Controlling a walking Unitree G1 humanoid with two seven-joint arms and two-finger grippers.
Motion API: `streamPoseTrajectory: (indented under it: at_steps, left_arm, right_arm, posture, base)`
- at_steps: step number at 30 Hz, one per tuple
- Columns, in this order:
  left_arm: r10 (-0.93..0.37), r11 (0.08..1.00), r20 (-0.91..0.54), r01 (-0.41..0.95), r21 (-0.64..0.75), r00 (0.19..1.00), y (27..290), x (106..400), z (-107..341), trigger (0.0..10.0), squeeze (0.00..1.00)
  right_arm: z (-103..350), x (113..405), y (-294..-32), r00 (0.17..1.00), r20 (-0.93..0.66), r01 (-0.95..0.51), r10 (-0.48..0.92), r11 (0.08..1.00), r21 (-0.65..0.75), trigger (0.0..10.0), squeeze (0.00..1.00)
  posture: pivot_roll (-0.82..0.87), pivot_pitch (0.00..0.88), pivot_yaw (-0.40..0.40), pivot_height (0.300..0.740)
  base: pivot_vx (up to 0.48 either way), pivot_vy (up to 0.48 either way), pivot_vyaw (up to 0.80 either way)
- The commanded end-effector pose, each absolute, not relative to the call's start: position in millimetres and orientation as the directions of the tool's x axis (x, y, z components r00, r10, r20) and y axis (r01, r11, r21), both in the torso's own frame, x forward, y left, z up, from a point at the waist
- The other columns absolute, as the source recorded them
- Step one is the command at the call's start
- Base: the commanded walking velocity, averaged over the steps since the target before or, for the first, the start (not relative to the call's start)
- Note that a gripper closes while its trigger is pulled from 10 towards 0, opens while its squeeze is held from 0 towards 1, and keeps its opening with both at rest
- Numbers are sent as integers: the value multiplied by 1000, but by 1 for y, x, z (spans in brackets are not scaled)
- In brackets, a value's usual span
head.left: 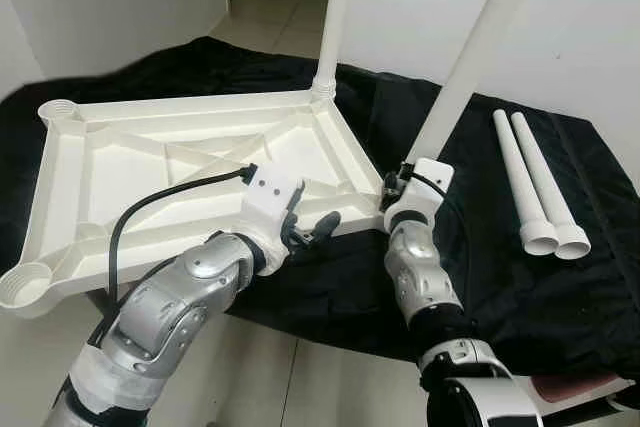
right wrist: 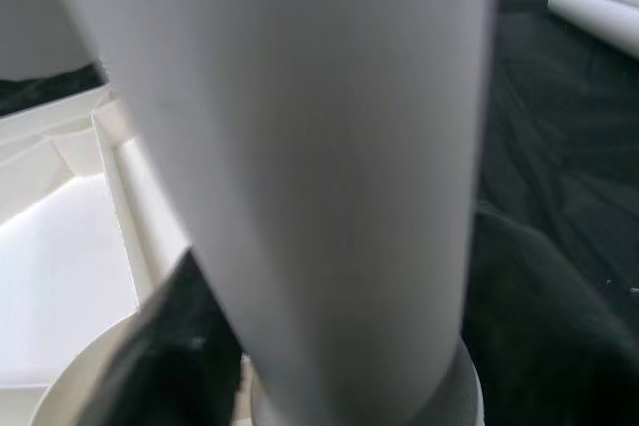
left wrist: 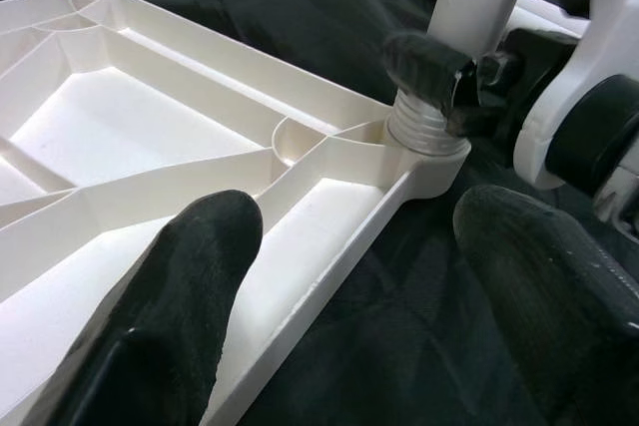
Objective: Building children table
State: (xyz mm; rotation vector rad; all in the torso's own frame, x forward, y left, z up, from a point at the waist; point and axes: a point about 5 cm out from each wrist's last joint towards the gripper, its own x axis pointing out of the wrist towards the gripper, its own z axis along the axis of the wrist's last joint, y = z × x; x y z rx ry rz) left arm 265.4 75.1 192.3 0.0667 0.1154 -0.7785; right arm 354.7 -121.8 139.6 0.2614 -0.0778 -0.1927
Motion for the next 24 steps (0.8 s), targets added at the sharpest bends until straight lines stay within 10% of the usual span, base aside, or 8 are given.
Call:
streamPoseTrajectory:
  at_steps: [1,8,9,11,24]
  left_arm:
    - [-753,651,-125,759,3,646,72,262,192,10000,0]
    - [-748,656,-129,755,7,651,74,263,192,10000,0]
    - [-745,658,-131,753,12,653,75,264,192,10000,0]
    - [-741,662,-134,749,17,658,76,266,192,10000,0]
    - [-616,760,-197,641,103,762,96,292,183,10000,0]
  right_arm:
    - [144,353,-128,973,84,184,-216,941,285,10000,1000]
    - [153,333,-144,955,178,177,-237,938,299,10000,1000]
    - [151,329,-148,956,180,173,-231,941,292,10000,161]
    - [147,324,-151,959,179,163,-219,944,286,10000,0]
    - [128,295,-155,977,135,124,-164,956,265,10000,0]
  posture:
    - [85,64,-102,740]
    - [77,70,-94,740]
    - [74,71,-90,740]
    - [71,72,-85,740]
    - [50,70,-49,740]
  base:
    - [0,0,0]
    - [0,0,0]
    - [0,0,0]
    - [0,0,0]
    - [0,0,0]
